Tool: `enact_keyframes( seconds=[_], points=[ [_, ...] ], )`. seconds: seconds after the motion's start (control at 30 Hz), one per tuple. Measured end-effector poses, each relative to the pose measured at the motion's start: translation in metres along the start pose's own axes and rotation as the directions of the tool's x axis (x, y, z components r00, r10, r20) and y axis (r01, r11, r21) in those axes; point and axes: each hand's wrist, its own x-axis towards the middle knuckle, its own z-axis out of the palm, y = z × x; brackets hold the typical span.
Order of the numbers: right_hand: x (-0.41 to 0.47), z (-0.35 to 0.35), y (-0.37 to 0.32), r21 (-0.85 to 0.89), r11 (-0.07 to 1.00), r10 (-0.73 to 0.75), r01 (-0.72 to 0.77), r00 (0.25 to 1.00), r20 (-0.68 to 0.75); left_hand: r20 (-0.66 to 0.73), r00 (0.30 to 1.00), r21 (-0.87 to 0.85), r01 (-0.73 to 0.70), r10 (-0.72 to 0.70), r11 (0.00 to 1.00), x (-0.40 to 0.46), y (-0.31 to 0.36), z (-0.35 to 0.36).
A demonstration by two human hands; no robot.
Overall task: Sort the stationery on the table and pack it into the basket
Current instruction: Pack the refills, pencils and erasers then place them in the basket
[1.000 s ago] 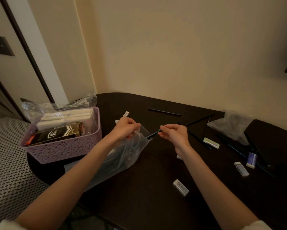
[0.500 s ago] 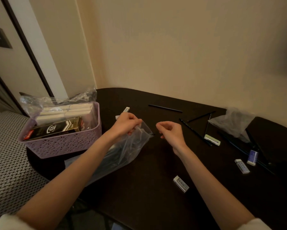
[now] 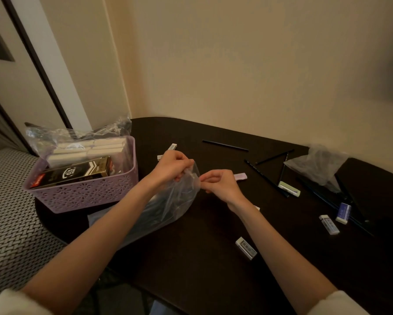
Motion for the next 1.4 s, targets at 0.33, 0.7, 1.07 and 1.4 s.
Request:
enact_keyframes(
  seconds=[0.33,0.7,1.07,1.4],
  points=[
    [0.04,-0.091,0.018,-0.776,0.516,-0.089,-0.362,0.878,-0.47,-0.053,0.998,-0.123,0.009,-0.016,0.992,0.01,-0.001,0.013],
    [0.065,-0.101,0.031,-0.77,0.521,-0.039,-0.369,0.89,-0.453,-0.008,1.0,-0.208,0.017,-0.019,0.978,0.028,0.002,0.032],
    [0.112,-0.137,0.019,-0.408,0.746,0.143,-0.527,0.724,-0.675,-0.037,0.997,-0.306,0.051,-0.065,0.951,0.047,-0.004,0.046],
    [0.122,-0.132,0.02,-0.463,0.644,0.231,-0.609,0.732,-0.641,-0.014,0.998,-0.313,0.055,-0.063,0.948,0.047,-0.001,0.045]
  ],
)
